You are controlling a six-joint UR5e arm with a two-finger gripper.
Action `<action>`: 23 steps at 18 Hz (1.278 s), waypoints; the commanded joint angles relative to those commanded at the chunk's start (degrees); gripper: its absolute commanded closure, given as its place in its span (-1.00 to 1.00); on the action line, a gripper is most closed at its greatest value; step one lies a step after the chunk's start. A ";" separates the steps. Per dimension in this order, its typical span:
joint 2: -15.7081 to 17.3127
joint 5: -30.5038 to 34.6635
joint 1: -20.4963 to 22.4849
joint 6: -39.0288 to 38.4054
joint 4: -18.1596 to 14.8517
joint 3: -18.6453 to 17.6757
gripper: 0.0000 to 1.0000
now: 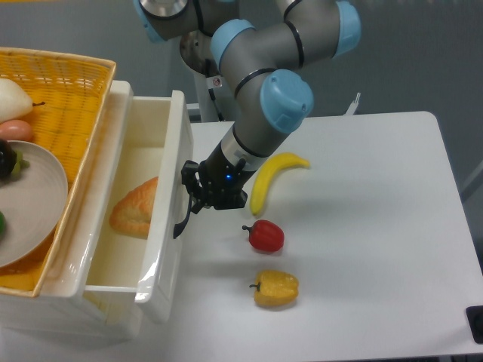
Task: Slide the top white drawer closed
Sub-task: 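Push the drawer front with the gripper, sliding the drawer into the cabinet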
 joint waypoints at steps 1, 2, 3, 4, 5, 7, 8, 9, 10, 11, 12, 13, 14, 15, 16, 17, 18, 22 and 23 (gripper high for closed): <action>0.00 0.09 -0.36 -0.44 0.09 0.00 0.88; 0.00 0.18 -0.79 -0.45 0.09 0.09 0.88; 0.00 0.18 -0.97 -0.45 0.17 0.00 0.88; 0.00 0.18 -1.32 -0.53 0.18 0.09 0.88; 0.00 0.18 -1.85 -0.53 0.18 0.09 0.87; -0.09 0.27 -2.29 -0.53 0.35 0.09 0.87; -0.18 0.27 -2.64 -0.62 0.35 0.18 0.87; -0.18 0.35 -3.34 -0.62 0.44 0.18 0.87; -0.18 0.35 -3.69 -1.06 0.53 0.18 0.87; -0.26 0.35 -3.87 -1.67 0.61 0.18 0.87; -0.35 0.35 -4.31 -1.94 0.70 0.18 0.87; -0.44 0.35 -4.75 -2.11 0.79 0.18 0.87; -0.53 0.35 -4.93 -2.20 0.79 0.18 0.87; -0.62 0.35 -5.10 -2.20 0.79 0.18 0.87; -0.62 0.35 -5.10 -2.20 0.79 0.18 0.87; -0.62 0.35 -5.45 -2.20 0.79 0.18 0.87; -0.62 0.35 -5.80 -2.20 0.79 0.18 0.87; -0.70 0.35 -5.90 -2.47 0.79 0.44 0.87; -0.79 0.35 -5.98 -2.73 0.79 0.53 0.87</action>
